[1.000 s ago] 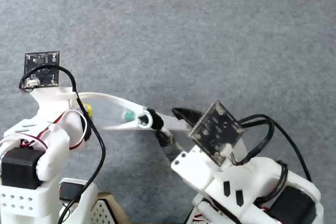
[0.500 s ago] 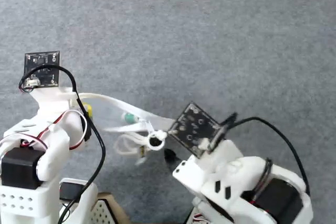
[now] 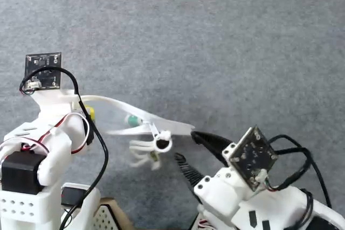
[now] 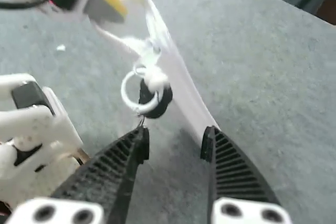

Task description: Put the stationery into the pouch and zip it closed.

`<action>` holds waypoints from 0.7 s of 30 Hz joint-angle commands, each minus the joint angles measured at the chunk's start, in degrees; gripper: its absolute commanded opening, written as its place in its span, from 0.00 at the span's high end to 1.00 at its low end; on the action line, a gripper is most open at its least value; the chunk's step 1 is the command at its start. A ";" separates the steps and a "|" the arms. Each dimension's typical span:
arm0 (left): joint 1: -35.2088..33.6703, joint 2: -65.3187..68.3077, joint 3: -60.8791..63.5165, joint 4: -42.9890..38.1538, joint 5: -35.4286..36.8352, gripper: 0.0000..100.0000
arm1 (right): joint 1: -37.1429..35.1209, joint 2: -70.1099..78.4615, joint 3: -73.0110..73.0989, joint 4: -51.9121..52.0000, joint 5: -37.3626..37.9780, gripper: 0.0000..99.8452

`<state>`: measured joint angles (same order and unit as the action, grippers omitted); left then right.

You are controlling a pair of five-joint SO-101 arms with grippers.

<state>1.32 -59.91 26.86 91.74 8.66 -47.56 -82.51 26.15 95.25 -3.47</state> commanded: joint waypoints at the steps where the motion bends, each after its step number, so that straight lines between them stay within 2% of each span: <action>1: -0.57 0.26 -0.75 -0.79 -0.44 0.97 | -1.49 0.22 -1.27 -3.78 -2.11 0.83; 8: -0.57 0.44 -0.75 -0.88 -0.35 0.97 | -1.85 0.22 1.45 -4.66 -5.10 0.82; 15: -0.57 0.44 -0.84 -0.88 -0.26 0.97 | -3.78 -0.31 11.12 -12.13 -4.92 0.83; 21: -0.57 0.35 -0.84 -0.88 -0.26 0.97 | -3.78 -0.31 13.49 -15.91 -4.84 0.83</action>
<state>1.32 -59.91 26.86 91.74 8.66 -50.55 -82.68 39.52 81.27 -8.04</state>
